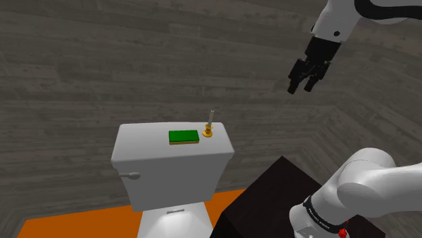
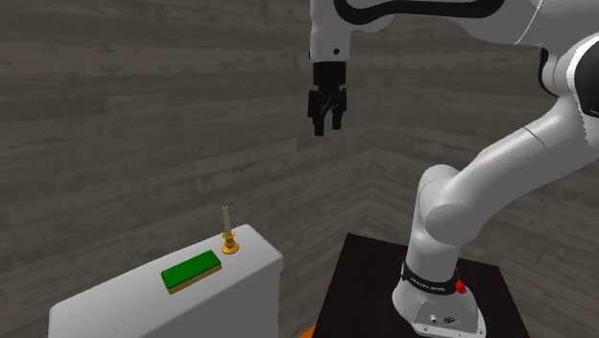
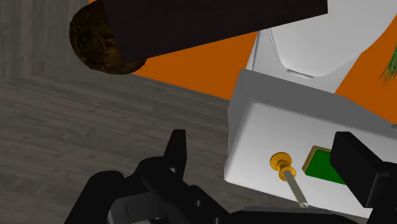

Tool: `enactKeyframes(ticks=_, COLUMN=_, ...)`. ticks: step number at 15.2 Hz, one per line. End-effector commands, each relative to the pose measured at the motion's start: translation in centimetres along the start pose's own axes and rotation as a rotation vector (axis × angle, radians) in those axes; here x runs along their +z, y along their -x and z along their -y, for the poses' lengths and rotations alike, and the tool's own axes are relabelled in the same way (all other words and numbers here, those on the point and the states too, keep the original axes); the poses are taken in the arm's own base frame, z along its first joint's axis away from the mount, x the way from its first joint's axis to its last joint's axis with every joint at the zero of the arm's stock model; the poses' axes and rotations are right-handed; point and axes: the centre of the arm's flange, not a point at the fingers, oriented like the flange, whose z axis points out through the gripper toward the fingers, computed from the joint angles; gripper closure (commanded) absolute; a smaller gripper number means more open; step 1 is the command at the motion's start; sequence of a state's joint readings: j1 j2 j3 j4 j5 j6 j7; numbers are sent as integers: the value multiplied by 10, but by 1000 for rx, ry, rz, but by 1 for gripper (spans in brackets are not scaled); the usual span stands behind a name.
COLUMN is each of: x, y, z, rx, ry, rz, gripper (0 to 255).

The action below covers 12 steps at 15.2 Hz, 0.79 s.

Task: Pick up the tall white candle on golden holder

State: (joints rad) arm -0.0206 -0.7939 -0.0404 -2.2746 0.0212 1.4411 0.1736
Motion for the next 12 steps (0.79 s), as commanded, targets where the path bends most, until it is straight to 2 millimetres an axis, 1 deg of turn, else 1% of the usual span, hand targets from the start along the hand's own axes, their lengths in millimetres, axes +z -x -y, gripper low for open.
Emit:
enactKeyframes(ticks=1, x=0, y=0, z=0, rx=0, ry=0, rz=0, gripper=0)
enactKeyframes(ticks=12, x=82, y=-103, z=57, rx=-39, ry=15, rz=-20, gripper=0)
